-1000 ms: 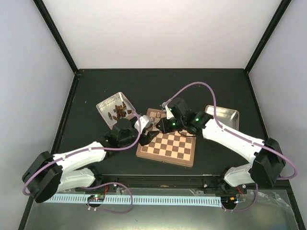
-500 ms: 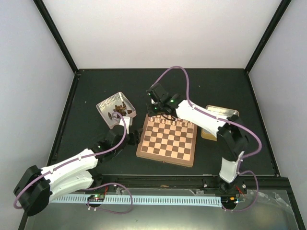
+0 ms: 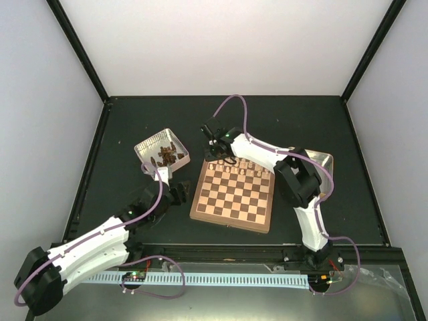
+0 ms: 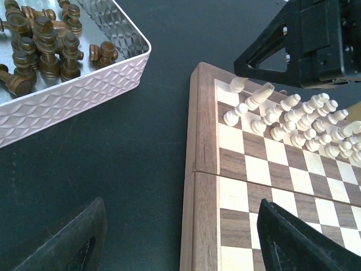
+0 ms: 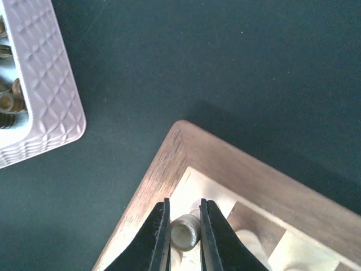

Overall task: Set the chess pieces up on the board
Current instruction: Place the chess piece on the chessboard.

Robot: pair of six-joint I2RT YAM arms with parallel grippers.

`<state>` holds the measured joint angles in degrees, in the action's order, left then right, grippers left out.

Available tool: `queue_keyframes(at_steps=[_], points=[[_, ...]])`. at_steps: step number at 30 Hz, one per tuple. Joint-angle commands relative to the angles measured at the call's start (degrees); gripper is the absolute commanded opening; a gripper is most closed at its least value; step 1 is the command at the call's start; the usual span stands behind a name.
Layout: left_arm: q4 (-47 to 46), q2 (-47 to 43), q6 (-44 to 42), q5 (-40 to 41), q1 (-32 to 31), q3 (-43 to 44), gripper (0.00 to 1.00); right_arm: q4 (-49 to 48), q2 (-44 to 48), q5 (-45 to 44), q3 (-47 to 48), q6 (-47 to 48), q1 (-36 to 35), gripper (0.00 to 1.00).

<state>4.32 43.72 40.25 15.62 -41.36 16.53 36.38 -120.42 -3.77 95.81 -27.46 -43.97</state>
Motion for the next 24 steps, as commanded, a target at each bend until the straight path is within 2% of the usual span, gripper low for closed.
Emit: queue_keyframes(at_steps=[1, 12, 24], points=[[0.74, -0.58, 1.06, 0.88, 0.59, -0.01, 0.75, 1.16, -2.28, -0.37, 3.81, 1.48, 0.53, 0.03], [0.06, 0.37, 0.84, 0.23, 1.05, 0.21, 0.75, 1.58, -2.46, 2.19, 2.69, 1.4, 0.9, 0.05], [-0.18, 1.28, 0.49, -0.41, 1.22, 0.85, 0.76, 2.4, -2.15, 0.12, 2.95, 1.61, 1.08, 0.25]])
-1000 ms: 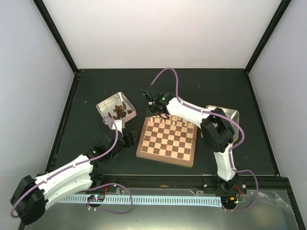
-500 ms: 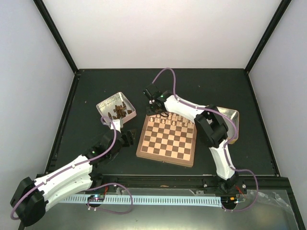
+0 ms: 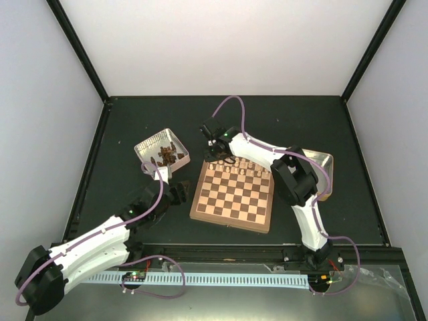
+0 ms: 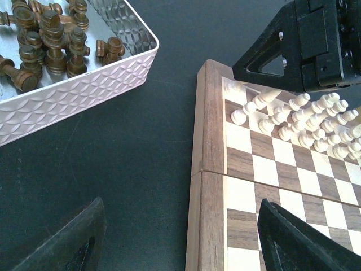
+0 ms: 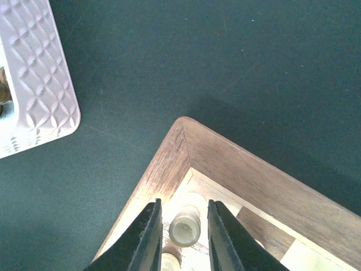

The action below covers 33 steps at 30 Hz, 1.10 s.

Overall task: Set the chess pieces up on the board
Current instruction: Place the chess piece on the chessboard, then reset both arms

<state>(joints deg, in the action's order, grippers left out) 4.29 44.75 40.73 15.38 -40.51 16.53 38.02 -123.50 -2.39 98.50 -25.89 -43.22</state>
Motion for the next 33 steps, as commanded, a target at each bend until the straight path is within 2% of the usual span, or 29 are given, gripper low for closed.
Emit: queue_keyframes(at_steps=[1, 12, 14, 15, 16, 17, 25, 29, 33], points=[[-0.09, 0.32, -0.03, -0.17, 0.35, 0.99, 0.76, 0.82, 1.16, -1.29, 0.41, 0.05, 0.38, 0.27], [1.36, 0.26, -1.67, -1.58, 0.64, 3.26, 0.79, 0.95, 7.62, -3.11, 0.38, -0.82, 0.38, 0.37], [2.02, 0.12, -2.22, -2.53, 0.72, 4.04, 0.84, 0.09, 10.78, -3.94, -1.35, -1.2, 0.38, 0.4], [2.56, 0.01, -2.45, -2.93, 0.84, 4.53, 0.9, -0.74, 12.73, -4.65, -2.94, -1.57, 0.34, 0.43], [3.31, -0.08, -2.5, -3.2, 0.85, 5.13, 0.97, -1.61, 15.9, -5.16, -4.81, -1.87, 0.38, 0.45], [4.18, -0.1, -2.64, -3.66, 0.91, 5.85, 0.99, -2.83, 18.68, -5.74, -8.29, -2.12, 0.49, 0.47], [11.72, -0.63, -7.49, -7.58, 1.18, 13.61, 0.99, -12.01, 46.36, -13.39, -36.59, -4.54, 1.67, 0.6], [14.32, -3.01, -9.85, -8.55, 1.07, 16.68, 0.99, -11.64, 62.35, -20.74, -48.45, -5.56, 2.09, 0.67], [15.64, -7.69, -12.05, -7.43, 0.98, 18.05, 0.99, -8.25, 77.41, -26.3, -55.23, -5.35, 2.26, 0.77]])
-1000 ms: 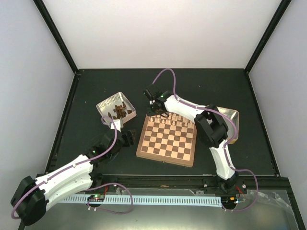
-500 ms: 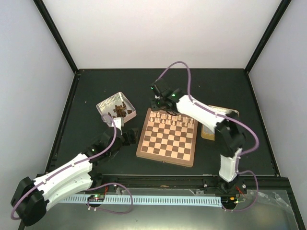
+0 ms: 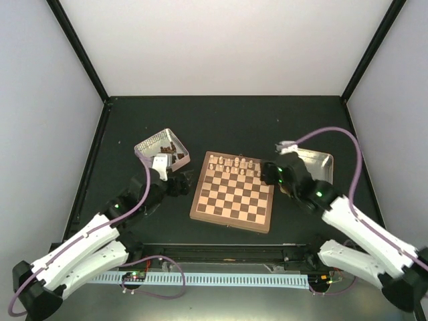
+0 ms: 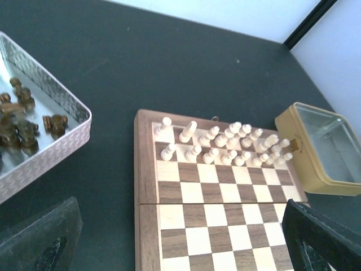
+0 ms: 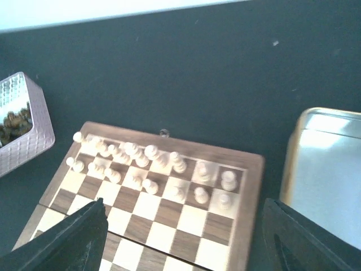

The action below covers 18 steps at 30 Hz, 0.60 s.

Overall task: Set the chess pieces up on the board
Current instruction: Reset both arms

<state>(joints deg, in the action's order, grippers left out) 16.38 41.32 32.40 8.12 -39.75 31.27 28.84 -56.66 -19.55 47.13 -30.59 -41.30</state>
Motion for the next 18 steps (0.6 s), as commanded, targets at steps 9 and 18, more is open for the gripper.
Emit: queue_keyframes(at_steps=[9, 18], points=[[7.64, -17.14, -7.57, 2.05, 0.17, 5.89, 0.99, 12.81, 35.89, -17.06, -4.51, 1.05, 0.43, 0.96], [20.53, -22.18, -9.97, 4.81, 0.2, 16.15, 0.99, 25.04, 44.99, -22.6, 3.51, -3.16, 0.41, 1.0]])
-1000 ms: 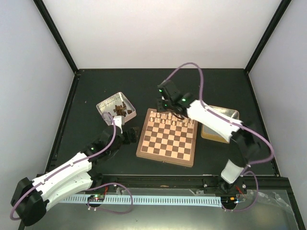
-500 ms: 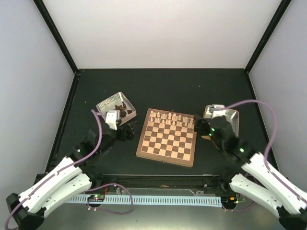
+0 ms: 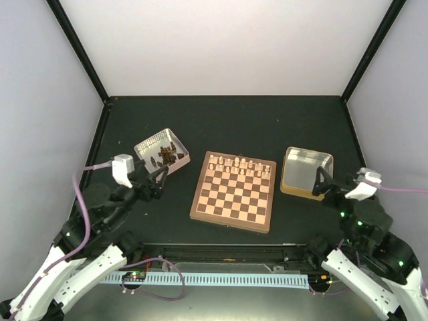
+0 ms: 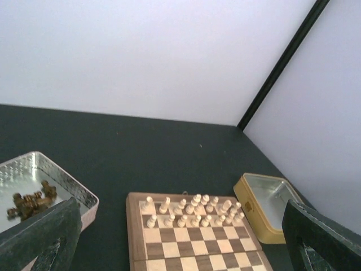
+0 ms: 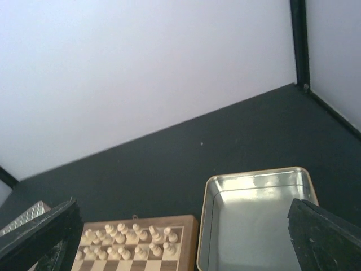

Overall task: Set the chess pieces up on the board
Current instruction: Reset both arms

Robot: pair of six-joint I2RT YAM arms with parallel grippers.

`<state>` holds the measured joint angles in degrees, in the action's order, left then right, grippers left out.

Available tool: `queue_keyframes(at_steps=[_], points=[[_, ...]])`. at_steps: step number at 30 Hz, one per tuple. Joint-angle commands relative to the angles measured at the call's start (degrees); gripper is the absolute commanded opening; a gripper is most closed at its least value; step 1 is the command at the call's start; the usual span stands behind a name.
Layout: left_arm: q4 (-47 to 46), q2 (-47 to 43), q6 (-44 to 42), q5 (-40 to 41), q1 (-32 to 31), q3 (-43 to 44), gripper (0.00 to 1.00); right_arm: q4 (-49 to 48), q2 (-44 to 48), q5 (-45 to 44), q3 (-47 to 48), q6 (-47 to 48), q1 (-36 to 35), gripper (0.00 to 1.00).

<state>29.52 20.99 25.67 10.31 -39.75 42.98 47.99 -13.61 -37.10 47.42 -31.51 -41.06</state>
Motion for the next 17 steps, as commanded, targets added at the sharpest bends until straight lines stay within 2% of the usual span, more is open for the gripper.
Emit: queue_keyframes(at_steps=[1, 17], points=[[8.27, -2.14, -3.83, 3.0, 0.2, 4.95, 0.99, 5.75, 2.54, -5.12, 3.36, -1.9, 0.16, 1.0], [9.93, -3.99, -5.14, 2.63, 0.19, 5.74, 0.99, 4.4, 3.29, -4.08, 3.7, -3.56, 0.18, 1.0]])
